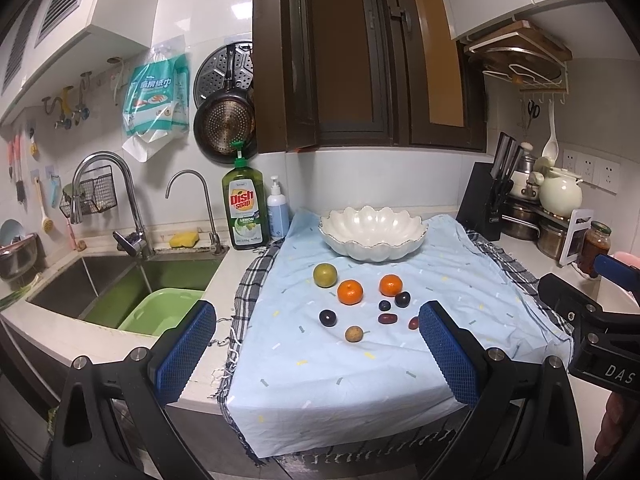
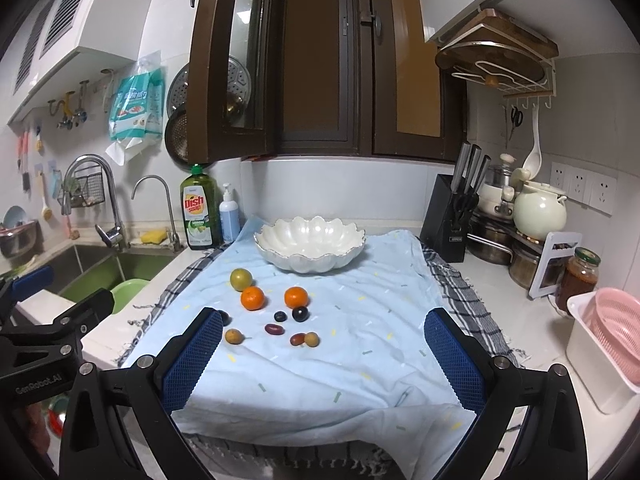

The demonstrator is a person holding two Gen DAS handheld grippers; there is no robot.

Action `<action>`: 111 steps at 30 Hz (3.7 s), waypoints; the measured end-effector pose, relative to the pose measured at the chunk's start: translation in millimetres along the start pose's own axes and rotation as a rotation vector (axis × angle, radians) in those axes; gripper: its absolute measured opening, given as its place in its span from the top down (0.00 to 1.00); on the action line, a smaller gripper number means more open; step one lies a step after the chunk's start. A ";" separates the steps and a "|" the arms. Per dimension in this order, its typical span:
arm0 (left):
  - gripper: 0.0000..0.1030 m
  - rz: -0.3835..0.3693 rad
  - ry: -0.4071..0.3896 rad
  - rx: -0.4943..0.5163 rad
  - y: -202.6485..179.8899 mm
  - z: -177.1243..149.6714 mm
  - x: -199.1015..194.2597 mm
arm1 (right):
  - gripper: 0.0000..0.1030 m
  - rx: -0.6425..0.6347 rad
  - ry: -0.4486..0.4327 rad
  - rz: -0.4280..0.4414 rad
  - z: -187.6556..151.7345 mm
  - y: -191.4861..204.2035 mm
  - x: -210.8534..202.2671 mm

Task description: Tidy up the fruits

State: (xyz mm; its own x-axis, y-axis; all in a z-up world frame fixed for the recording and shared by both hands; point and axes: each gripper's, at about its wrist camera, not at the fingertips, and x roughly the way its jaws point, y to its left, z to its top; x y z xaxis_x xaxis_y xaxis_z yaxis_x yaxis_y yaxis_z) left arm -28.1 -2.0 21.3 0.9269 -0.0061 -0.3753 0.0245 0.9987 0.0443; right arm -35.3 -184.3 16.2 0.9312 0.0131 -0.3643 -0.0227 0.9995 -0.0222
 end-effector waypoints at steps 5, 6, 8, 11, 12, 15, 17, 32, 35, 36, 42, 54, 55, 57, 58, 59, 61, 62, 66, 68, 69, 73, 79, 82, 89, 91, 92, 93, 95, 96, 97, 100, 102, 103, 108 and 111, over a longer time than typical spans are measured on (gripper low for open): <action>0.00 0.002 -0.009 0.004 -0.7 0.5 -1.3 | 0.01 0.000 -0.004 0.003 1.0 0.4 -0.6; 0.00 0.002 -0.010 0.004 -0.8 0.8 -1.3 | 0.01 -0.001 -0.005 0.003 1.2 0.5 -1.0; 0.00 0.003 -0.014 0.005 -0.8 0.1 -1.7 | 0.01 -0.001 -0.009 0.005 1.3 0.3 -1.8; 0.00 0.003 -0.015 0.006 -0.9 -0.1 -1.7 | 0.01 -0.001 -0.009 0.005 1.3 0.1 -1.9; 0.00 0.003 -0.014 0.005 -1.0 -0.1 -1.7 | 0.01 -0.001 -0.010 0.004 1.9 0.4 -1.9; 0.00 0.002 -0.014 0.006 -0.8 -0.2 -1.7 | 0.01 -0.001 -0.013 0.004 2.2 -0.1 -2.1; 0.00 0.002 -0.016 0.007 -1.2 0.0 -1.9 | 0.01 0.001 -0.013 0.006 2.7 -1.0 -2.2; 0.00 -0.010 -0.001 0.019 -3.7 1.3 3.4 | 0.01 0.005 -0.008 0.002 3.8 -2.1 -0.6; 0.00 -0.008 0.003 0.020 -3.7 0.6 6.2 | 0.01 0.003 -0.007 0.000 3.6 -2.1 0.0; 0.00 -0.008 0.003 0.020 -3.6 0.5 7.0 | 0.01 0.003 -0.005 0.001 4.1 -2.3 0.3; 0.00 -0.011 0.016 0.025 -4.0 -1.2 13.7 | 0.01 0.000 0.005 0.007 2.5 -0.7 7.3; 0.00 -0.028 0.086 0.062 -14.1 -10.4 56.8 | 0.01 0.006 0.064 0.016 -5.2 -6.5 43.8; 0.00 -0.029 0.091 0.069 -15.8 -10.8 62.2 | 0.01 0.007 0.071 0.018 -5.6 -7.0 48.3; 0.01 -0.032 0.102 0.081 -18.8 -11.1 73.0 | 0.01 0.010 0.089 0.025 -6.9 -8.4 60.0; 0.01 -0.034 0.107 0.086 -20.0 -11.3 78.2 | 0.01 0.014 0.098 0.030 -7.5 -9.4 65.6; 0.03 -0.035 0.111 0.090 -20.6 -11.1 82.0 | 0.02 0.021 0.112 0.037 -8.7 -10.5 73.5; 0.06 -0.038 0.127 0.099 -22.3 -12.1 94.2 | 0.06 0.026 0.132 0.044 -10.6 -11.0 84.6; 0.07 -0.039 0.136 0.103 -23.1 -12.4 99.7 | 0.07 0.028 0.144 0.046 -11.1 -11.7 91.6; 0.13 -0.054 0.187 0.116 -27.3 -15.5 125.9 | 0.12 0.037 0.195 0.064 -16.0 -13.9 118.9; 0.16 -0.060 0.213 0.126 -29.5 -18.6 138.8 | 0.16 0.041 0.222 0.074 -19.3 -14.0 132.6; 0.17 -0.062 0.223 0.129 -30.8 -20.4 145.4 | 0.18 0.045 0.242 0.082 -21.7 -14.3 141.8; 0.22 -0.074 0.275 0.142 -35.3 -28.6 171.6 | 0.25 0.052 0.306 0.111 -31.0 -13.6 170.3; 0.31 -0.098 0.356 0.145 -39.2 -44.9 206.0 | 0.36 0.056 0.381 0.143 -44.1 -11.1 207.3; 0.36 -0.110 0.395 0.142 -40.3 -52.5 221.7 | 0.41 0.063 0.412 0.157 -50.1 -10.0 222.4; 0.44 -0.138 0.453 0.128 -39.7 -63.9 240.0 | 0.51 0.063 0.463 0.172 -61.3 -6.3 246.3; 0.47 -0.146 0.458 0.121 -39.7 -65.5 243.4 | 0.53 0.065 0.468 0.172 -62.3 -5.4 249.9; 0.50 -0.148 0.461 0.119 -39.6 -65.5 245.4 | 0.53 0.065 0.470 0.174 -63.1 -5.7 251.1; 0.53 -0.149 0.463 0.116 -39.8 -65.6 246.9 | 0.55 0.064 0.472 0.173 -63.7 -5.7 252.3; 0.54 -0.155 0.469 0.109 -39.9 -66.7 250.0 | 0.58 0.066 0.480 0.174 -65.0 -5.5 255.0; 0.55 -0.157 0.472 0.104 -40.2 -67.3 250.8 | 0.60 0.069 0.484 0.178 -65.3 -5.7 255.9; 0.55 -0.163 0.476 0.100 -40.5 -68.1 251.8 | 0.60 0.072 0.485 0.179 -65.8 -5.8 257.0; 0.58 -0.170 0.483 0.095 -41.1 -69.9 254.5 | 0.65 0.075 0.490 0.180 -66.6 -6.2 259.8; 0.61 -0.174 0.487 0.090 -40.7 -71.3 255.8 | 0.67 0.082 0.492 0.190 -67.1 -6.3 260.9; 0.61 -0.180 0.492 0.086 -40.7 -72.1 256.6 | 0.68 0.084 0.491 0.191 -67.0 -5.7 261.4; 0.68 -0.188 0.498 0.084 -41.5 -73.6 258.9 | 0.75 0.081 0.492 0.207 -66.6 -3.3 262.4; 0.74 -0.177 0.490 0.085 -40.2 -73.2 259.3 | 0.78 0.076 0.492 0.204 -66.7 -4.0 262.4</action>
State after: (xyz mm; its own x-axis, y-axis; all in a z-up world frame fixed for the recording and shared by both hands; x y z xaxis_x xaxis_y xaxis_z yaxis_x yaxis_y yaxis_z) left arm 183.8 -40.0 -145.5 0.6220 -0.1299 -0.7721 0.2144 0.9767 0.0084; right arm 184.9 -186.8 -141.3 0.6300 0.2107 -0.7475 -0.1421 0.9775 0.1557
